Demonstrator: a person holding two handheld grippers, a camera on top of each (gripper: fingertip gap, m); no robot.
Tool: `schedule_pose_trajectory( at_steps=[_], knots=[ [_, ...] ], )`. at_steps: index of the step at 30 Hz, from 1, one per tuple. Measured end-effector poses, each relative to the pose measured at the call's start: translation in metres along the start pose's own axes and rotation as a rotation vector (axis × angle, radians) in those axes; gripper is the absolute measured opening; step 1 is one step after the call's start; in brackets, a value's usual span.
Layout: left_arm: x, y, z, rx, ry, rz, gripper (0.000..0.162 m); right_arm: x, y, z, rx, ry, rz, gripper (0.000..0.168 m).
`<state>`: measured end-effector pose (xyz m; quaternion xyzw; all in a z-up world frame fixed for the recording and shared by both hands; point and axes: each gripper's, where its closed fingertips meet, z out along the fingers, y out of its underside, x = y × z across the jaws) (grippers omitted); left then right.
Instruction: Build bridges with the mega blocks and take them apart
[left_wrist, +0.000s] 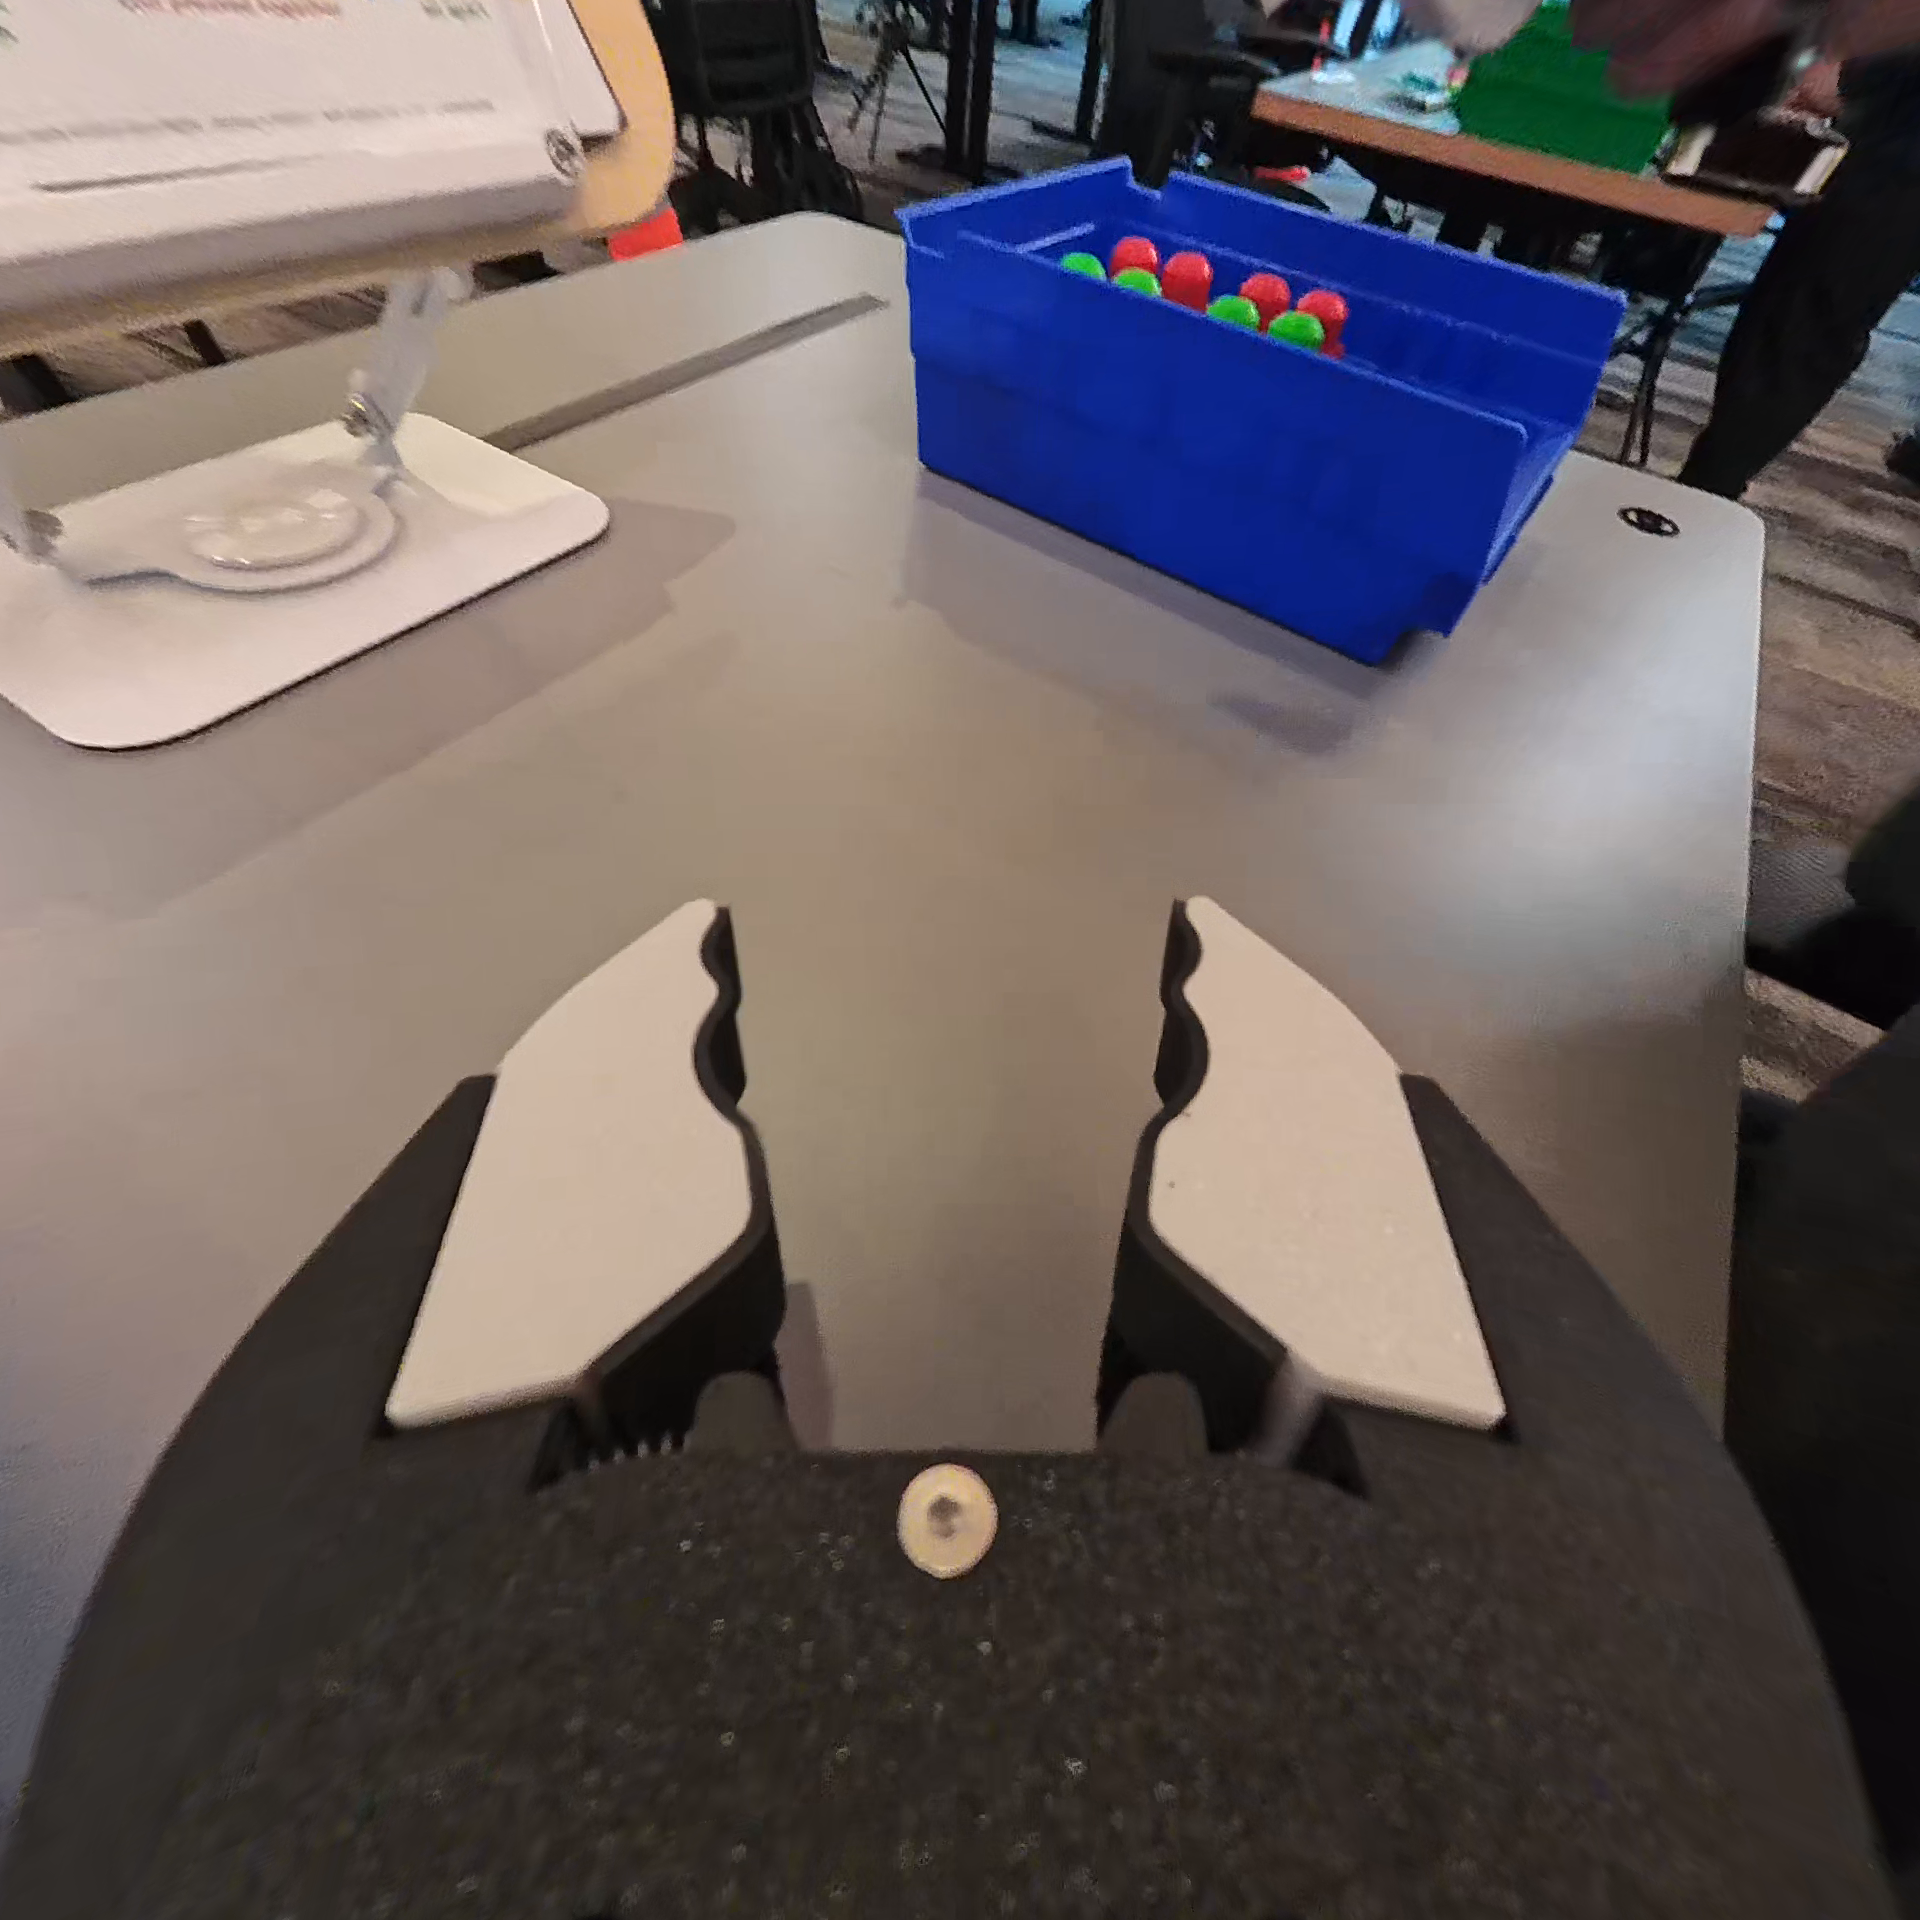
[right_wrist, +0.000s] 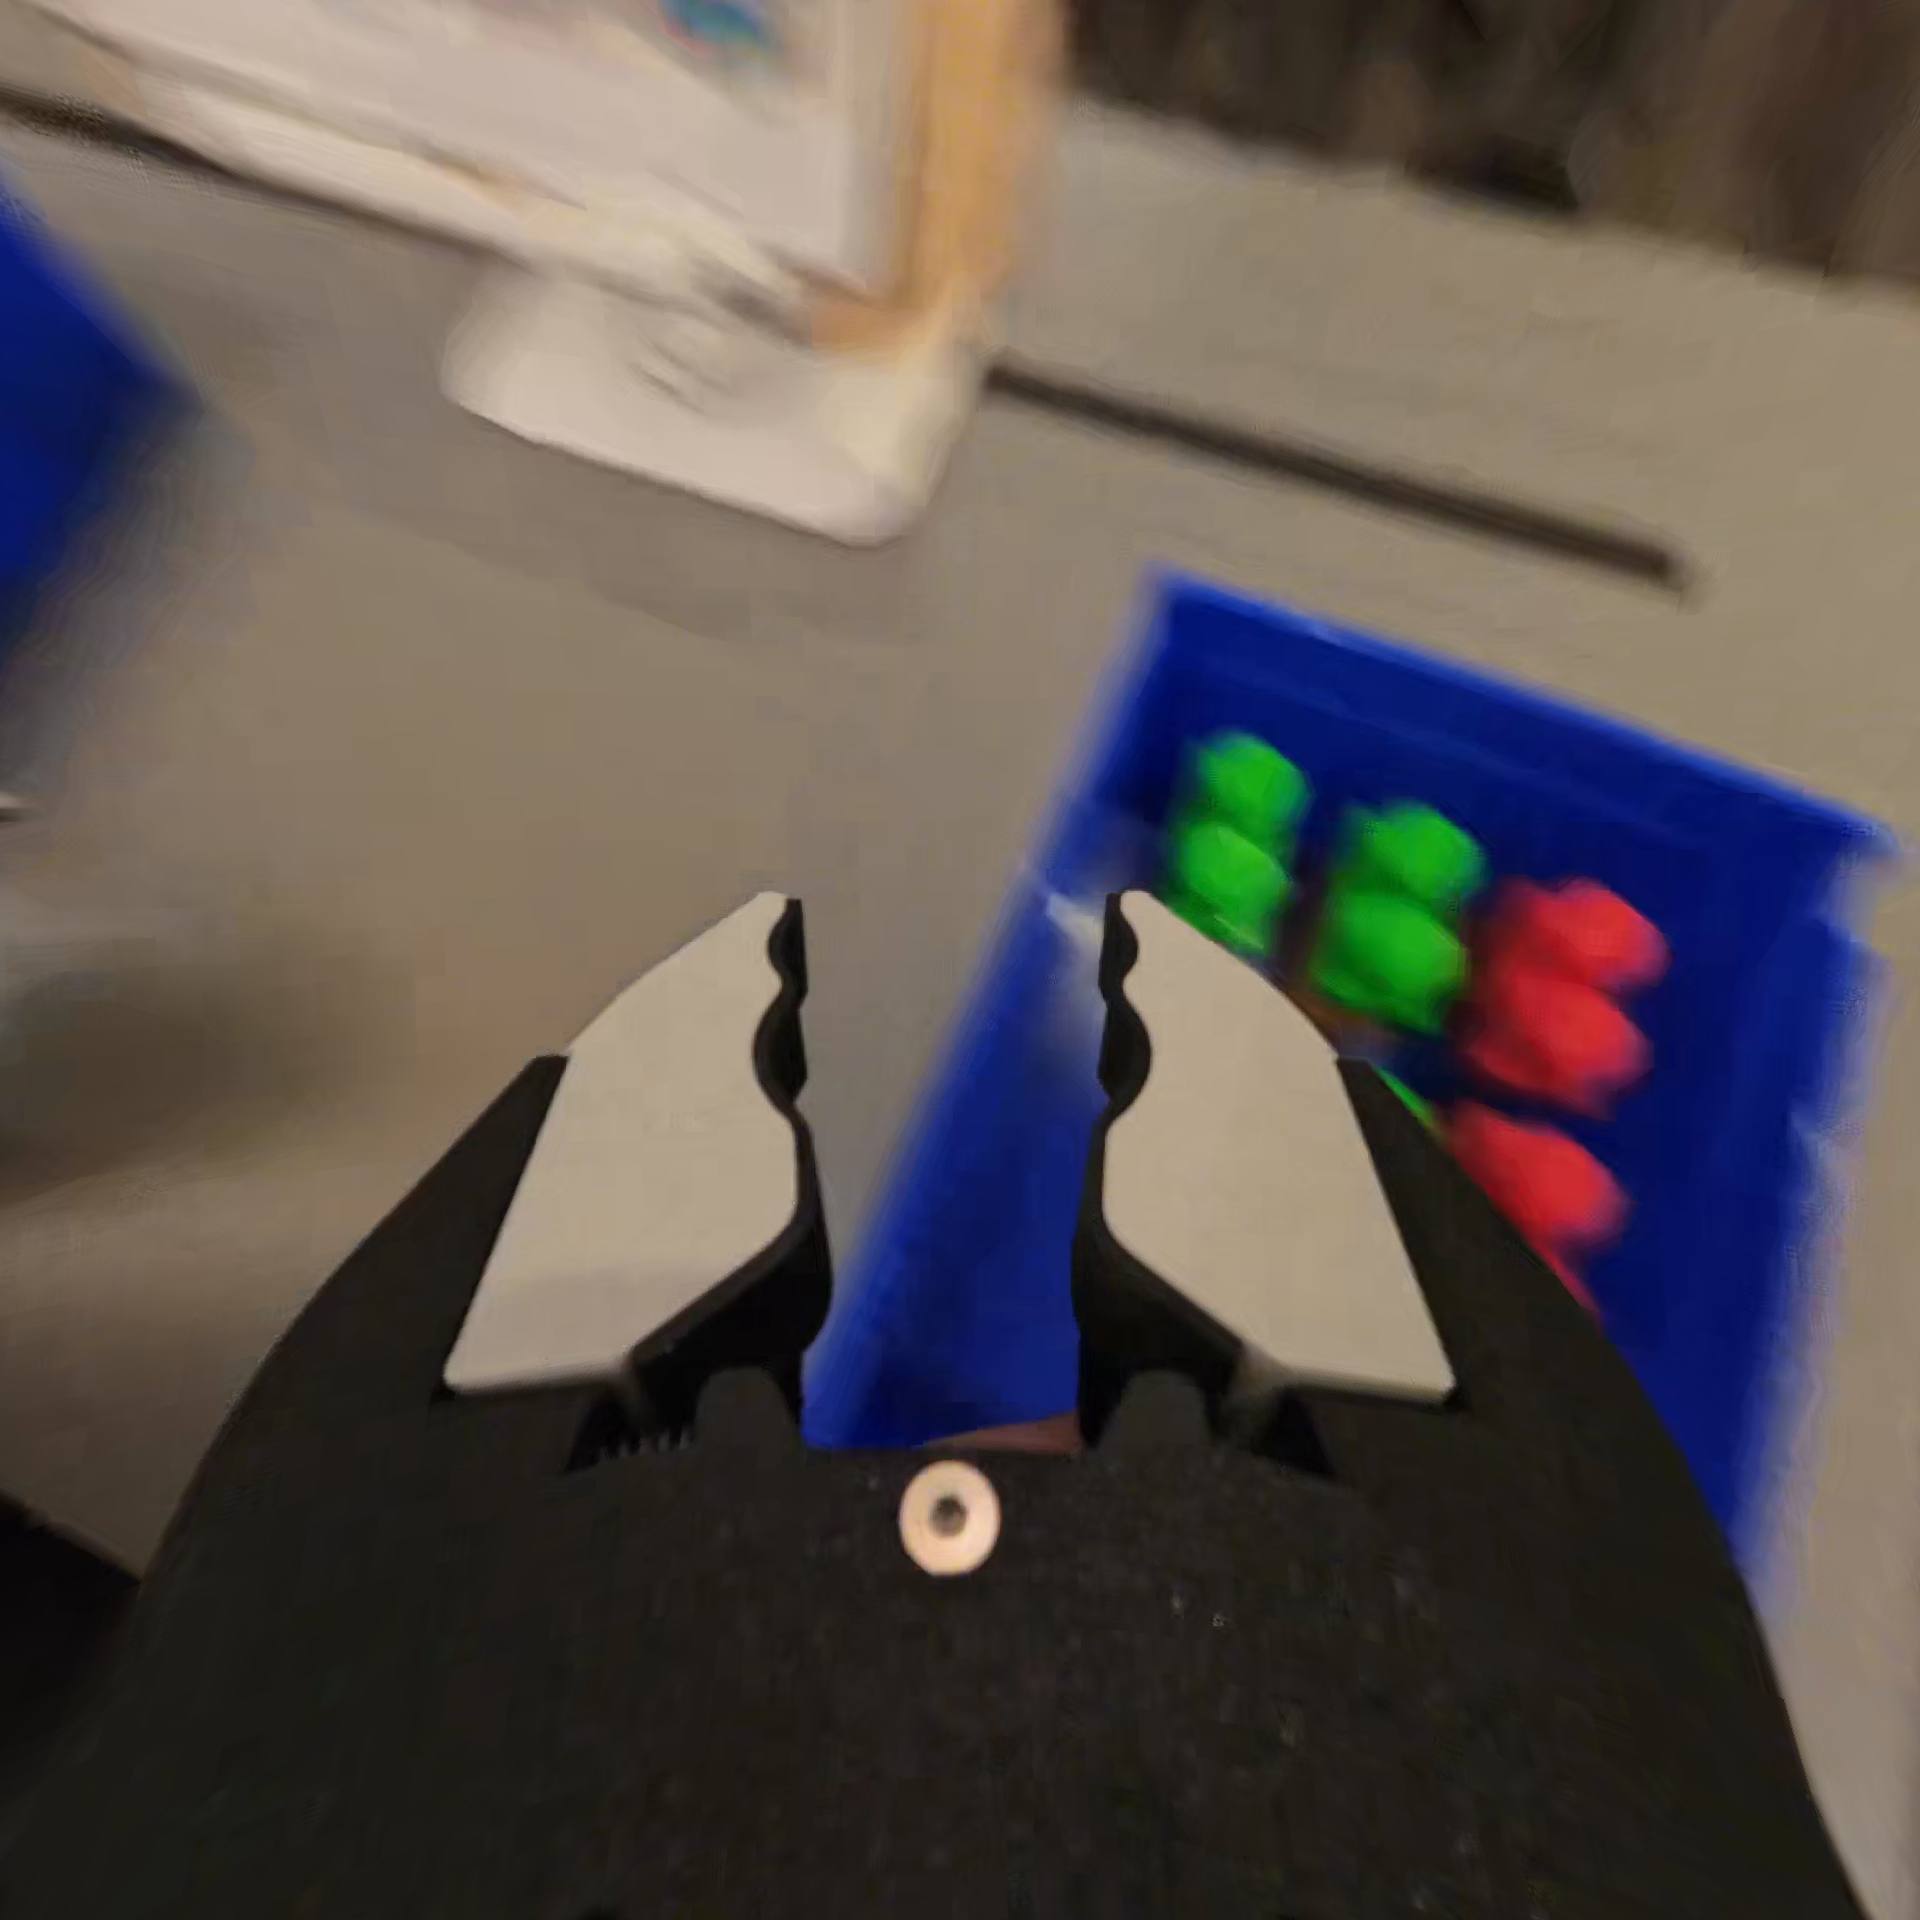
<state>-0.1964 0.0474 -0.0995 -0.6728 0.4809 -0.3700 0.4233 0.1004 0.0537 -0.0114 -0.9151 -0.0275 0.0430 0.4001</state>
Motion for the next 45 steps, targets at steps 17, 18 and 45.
schedule_pose_trajectory(
  at_steps=[17,18,45],
  knots=[
    [-0.022,0.012,-0.097,-0.135,-0.375,-0.091,0.071,-0.252,0.055,0.062,0.359,-0.950,0.101,0.040],
    [-0.041,0.009,-0.119,-0.177,-0.428,-0.053,0.071,-0.252,0.057,0.060,0.358,-0.944,0.086,0.039],
    [-0.216,0.094,-0.139,-0.915,0.140,0.263,0.079,-0.253,0.081,0.048,0.263,-0.898,0.069,0.036]
  ],
)
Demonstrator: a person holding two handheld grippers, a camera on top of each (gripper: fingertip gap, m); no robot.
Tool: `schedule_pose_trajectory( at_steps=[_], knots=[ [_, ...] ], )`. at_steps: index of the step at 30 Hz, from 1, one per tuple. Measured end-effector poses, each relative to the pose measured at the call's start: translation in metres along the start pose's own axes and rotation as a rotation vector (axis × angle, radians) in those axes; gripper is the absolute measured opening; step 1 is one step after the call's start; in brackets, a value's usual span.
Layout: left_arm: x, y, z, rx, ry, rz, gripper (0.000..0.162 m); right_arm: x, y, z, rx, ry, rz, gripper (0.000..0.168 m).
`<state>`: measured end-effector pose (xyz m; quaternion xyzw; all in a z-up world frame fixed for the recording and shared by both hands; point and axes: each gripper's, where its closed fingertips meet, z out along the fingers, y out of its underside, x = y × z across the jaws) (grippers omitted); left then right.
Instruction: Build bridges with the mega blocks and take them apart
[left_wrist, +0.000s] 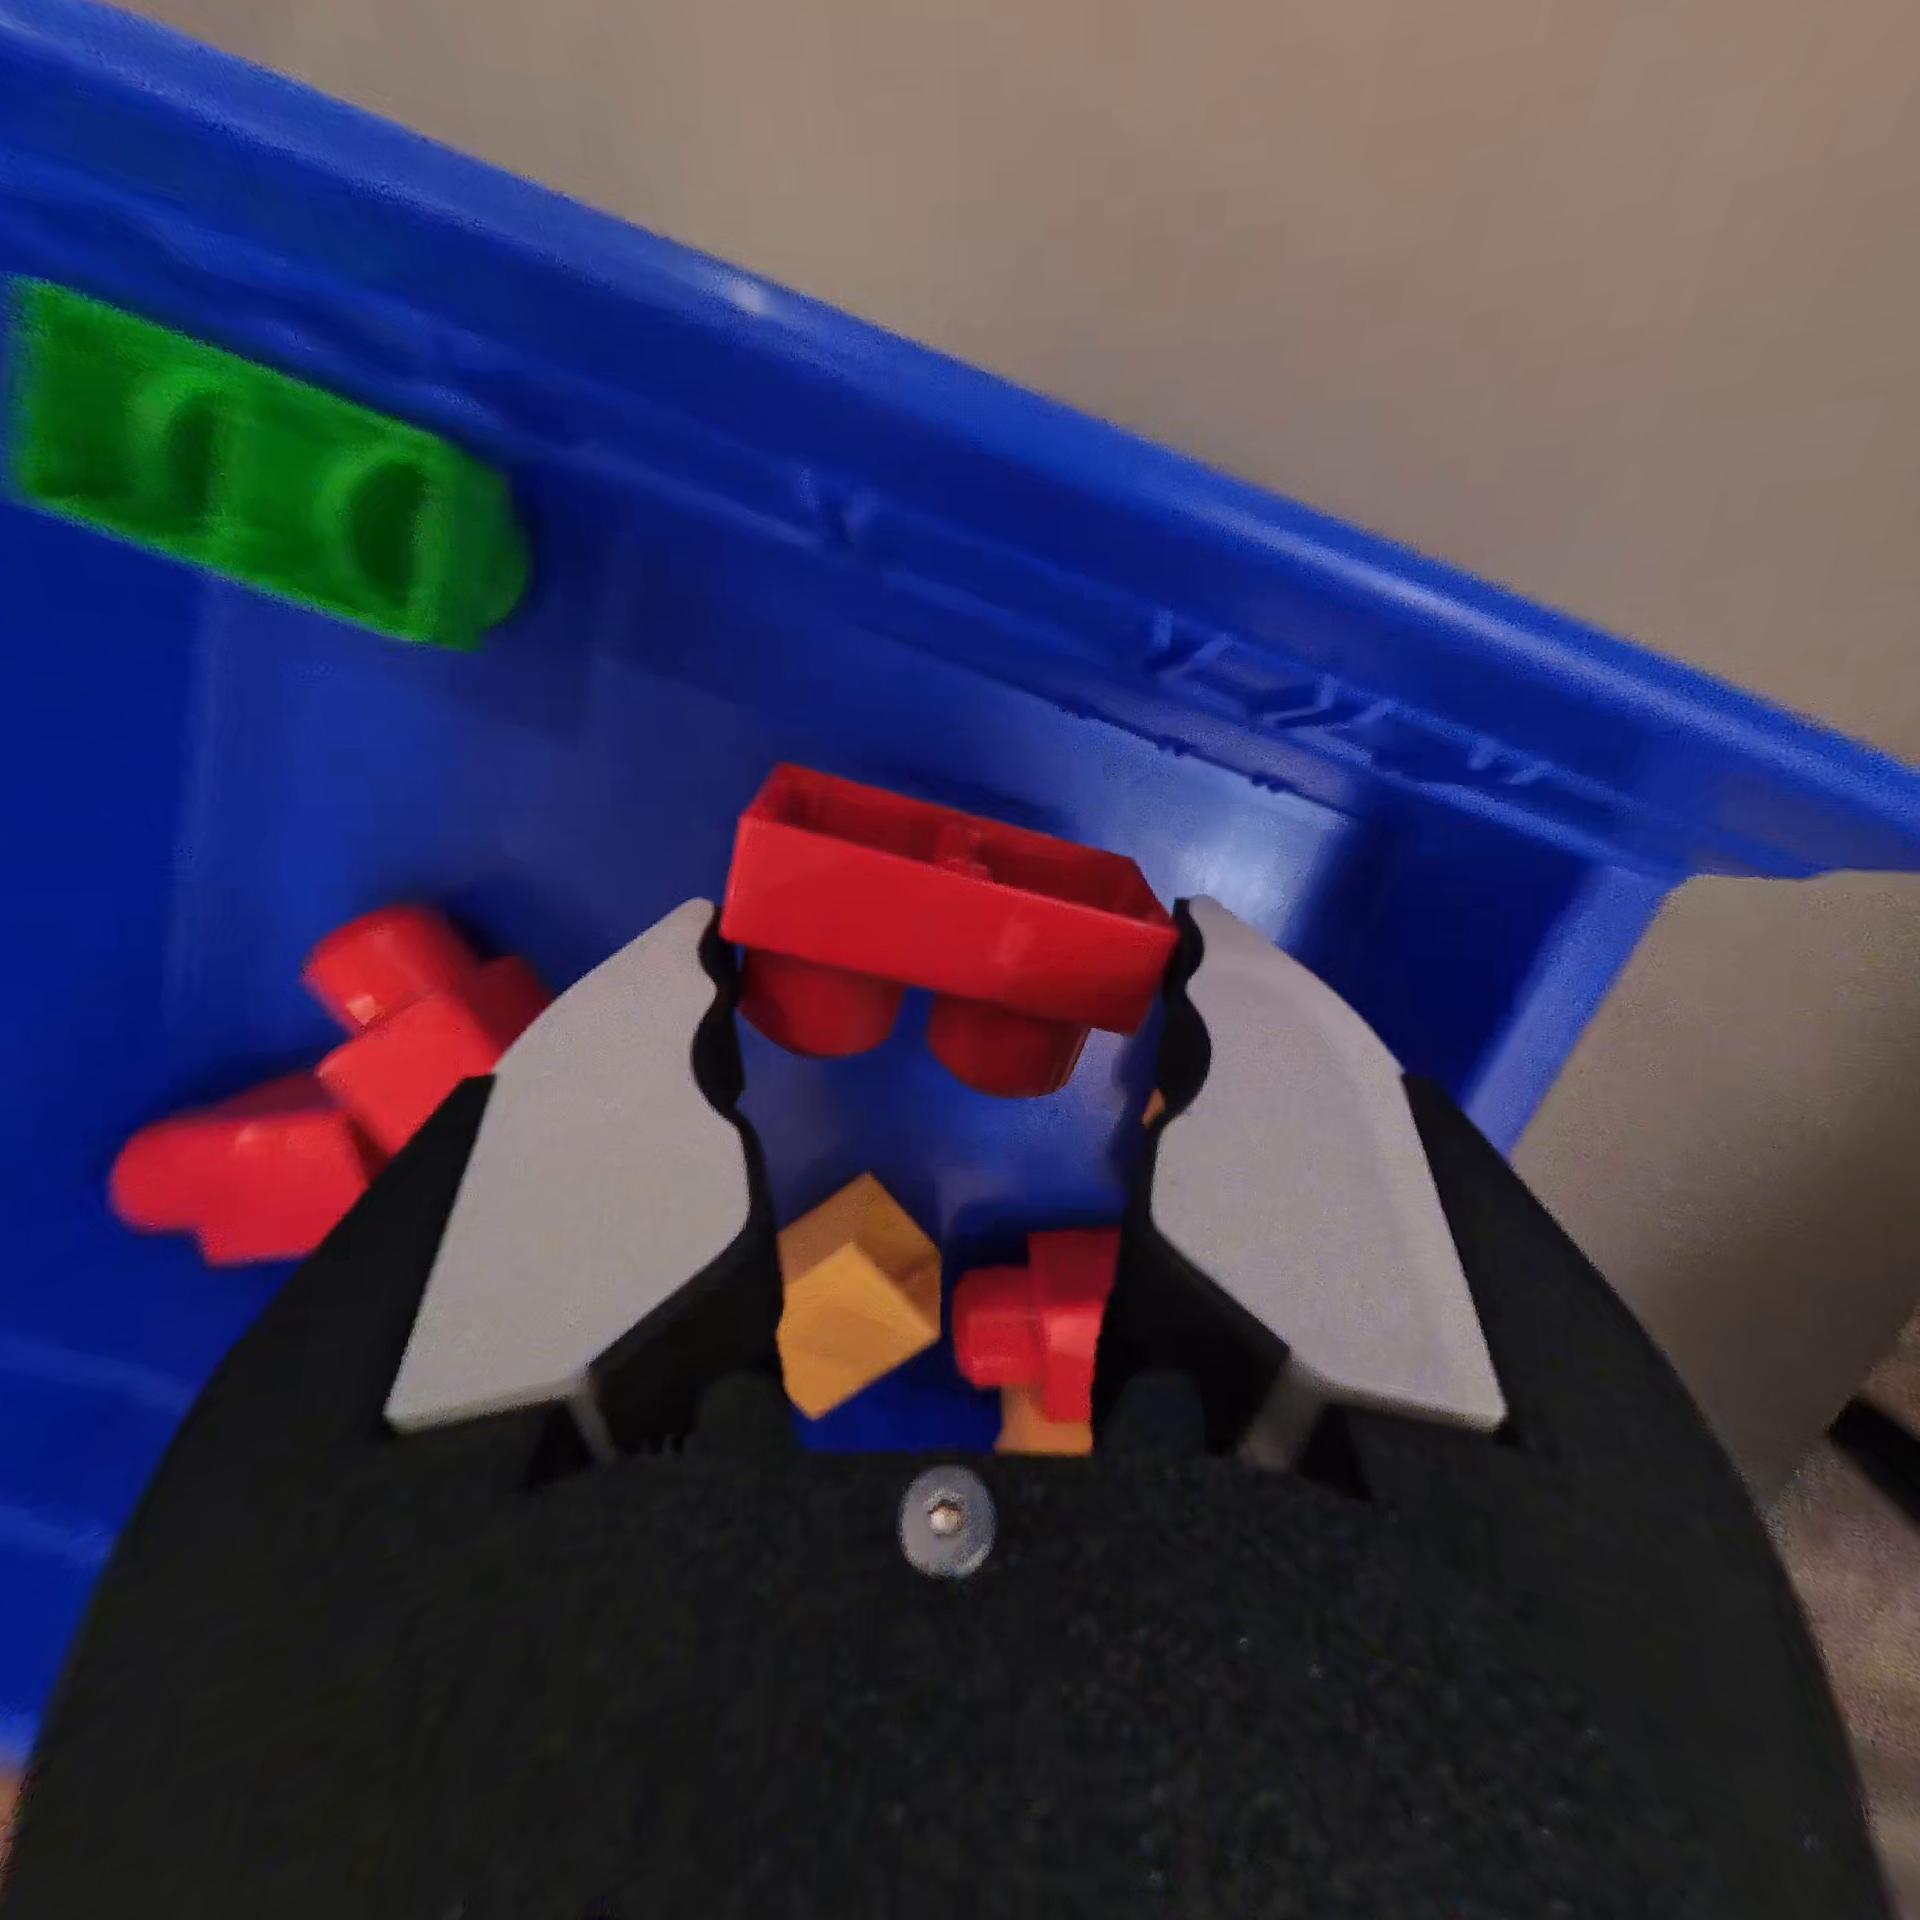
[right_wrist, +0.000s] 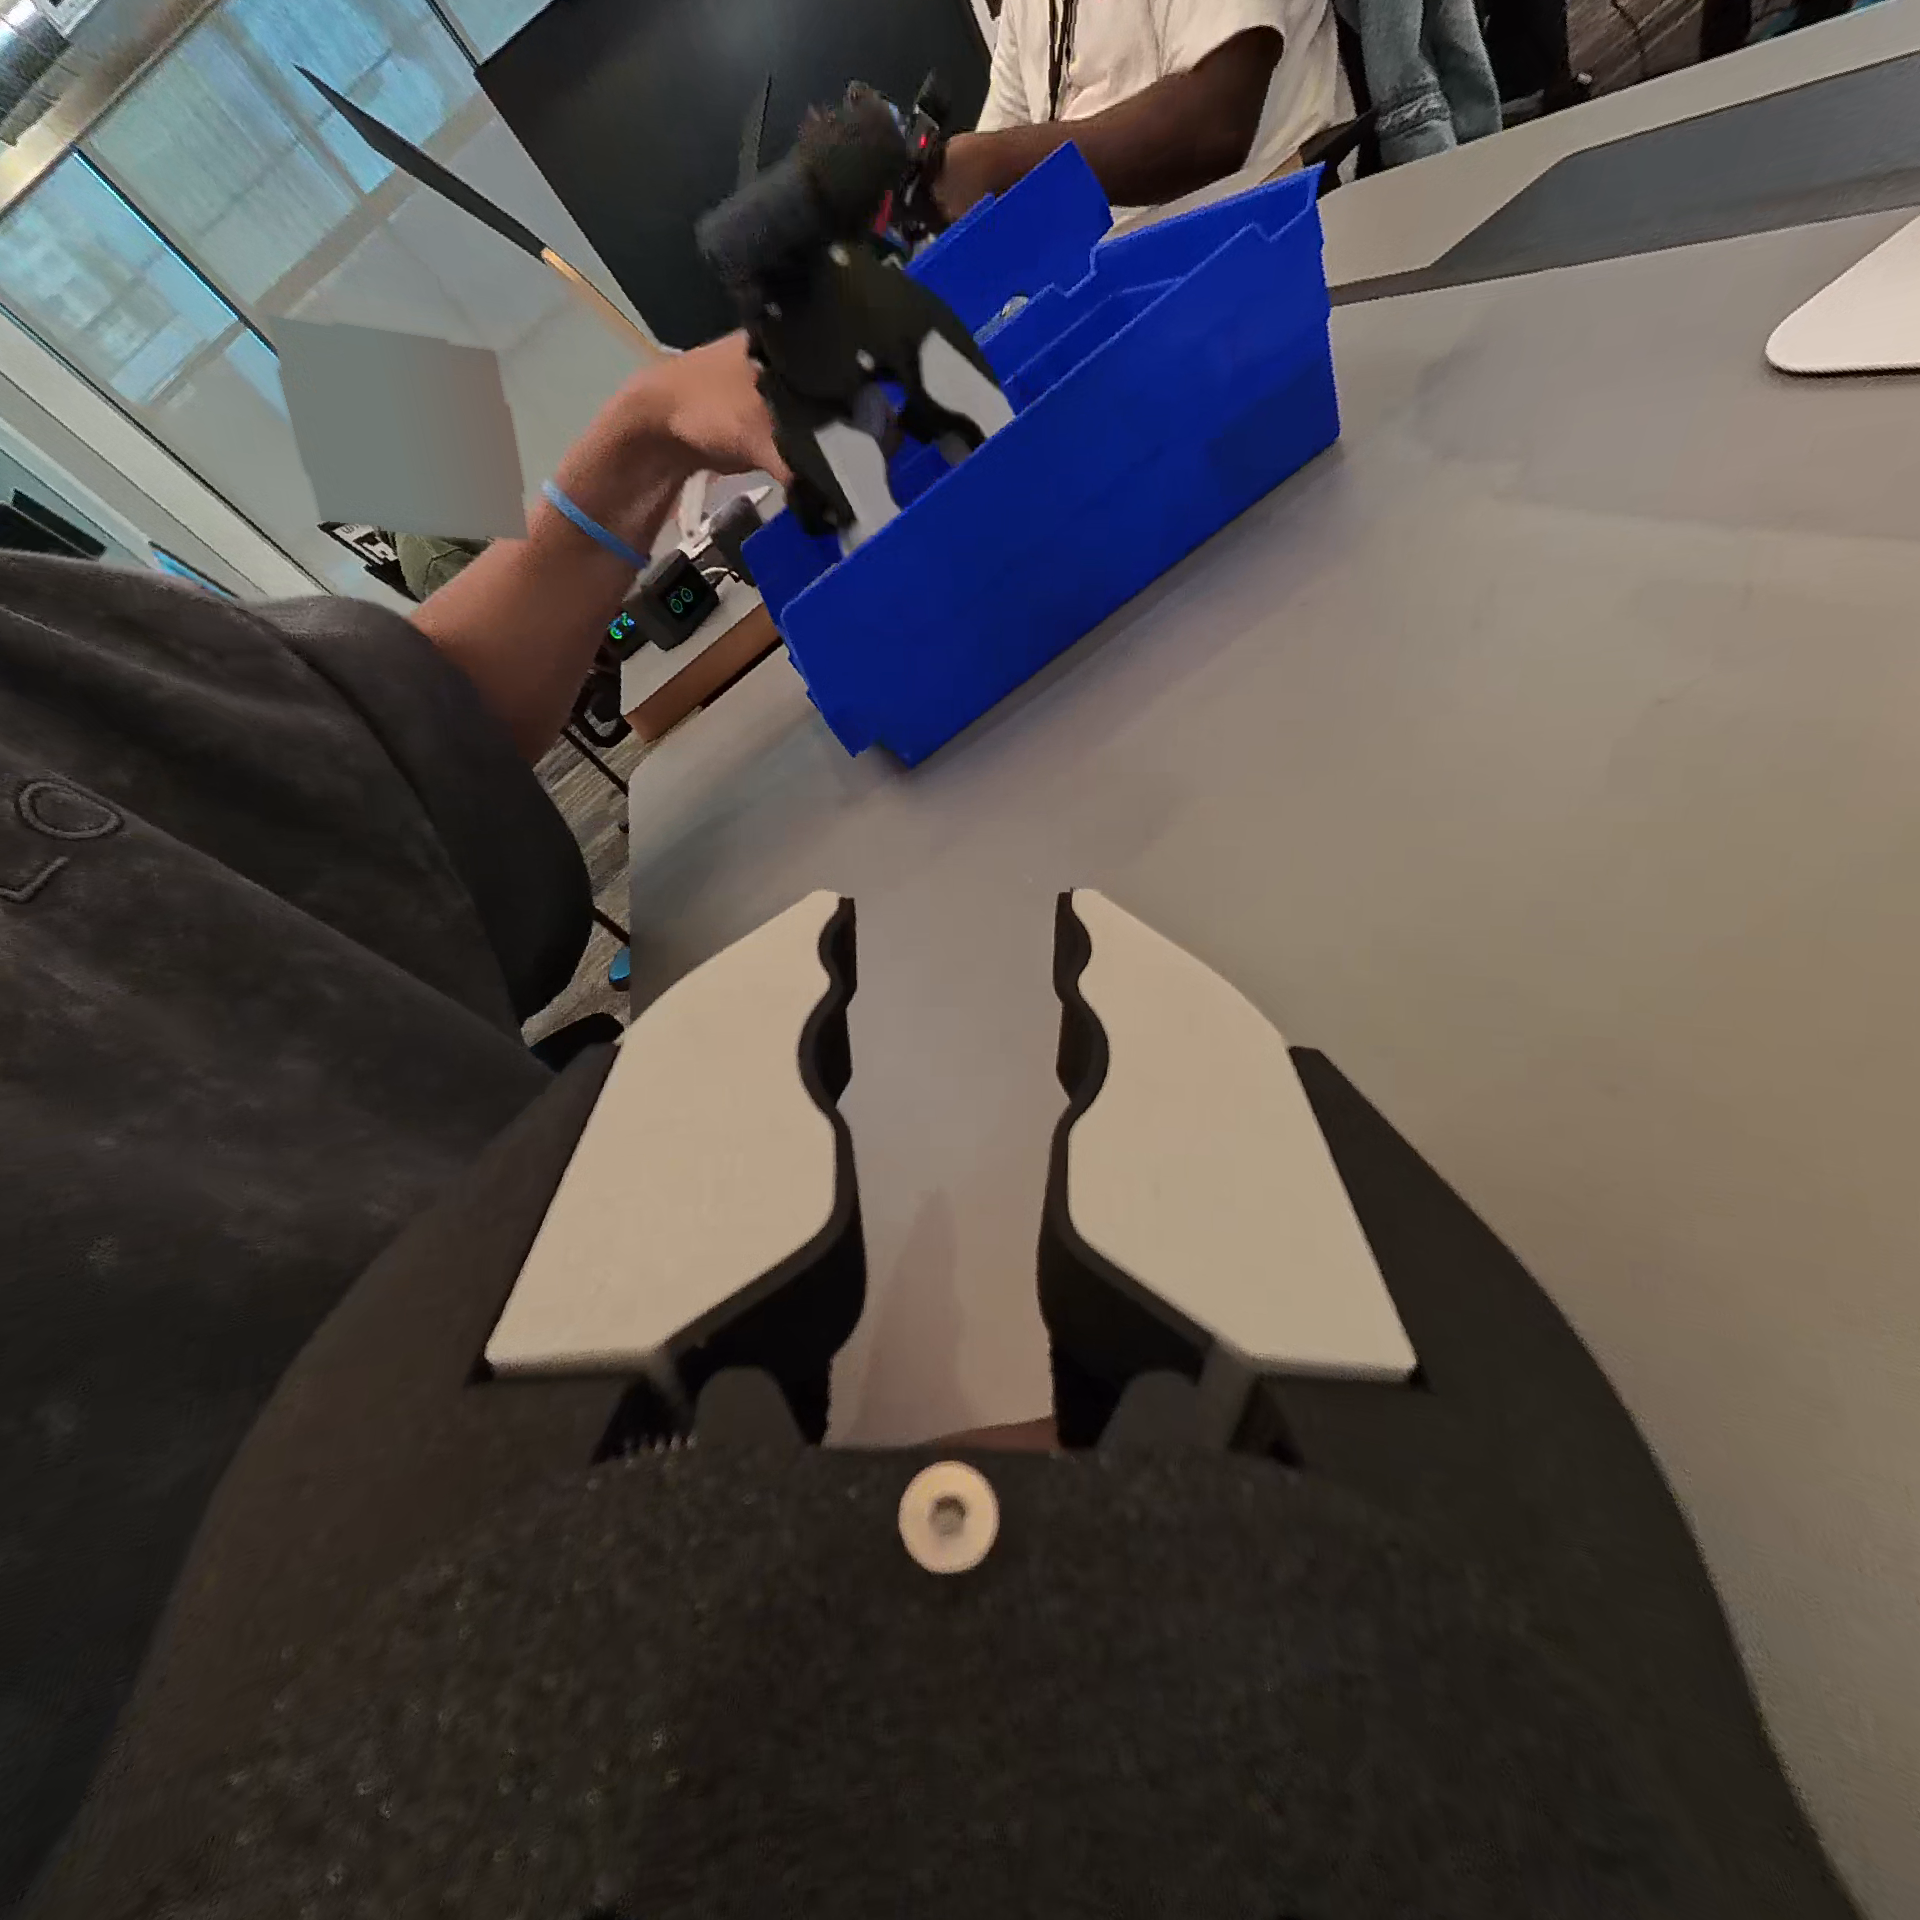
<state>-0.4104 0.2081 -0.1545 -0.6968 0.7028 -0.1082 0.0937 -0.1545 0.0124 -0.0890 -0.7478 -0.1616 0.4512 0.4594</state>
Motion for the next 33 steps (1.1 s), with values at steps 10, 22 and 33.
schedule_pose_trajectory(
  at_steps=[10,22,33],
  knots=[
    [0.061,-0.145,-0.067,0.352,-0.074,-0.091,0.078,0.042,-0.011,-0.018,0.085,0.152,0.012,0.036],
    [0.087,-0.263,0.091,-0.002,0.127,0.311,0.077,0.036,0.005,-0.037,0.023,0.212,-0.099,0.035],
    [0.091,-0.269,0.120,-0.038,0.075,0.305,0.079,0.037,0.010,-0.036,0.006,0.183,-0.075,0.035]
  ],
)
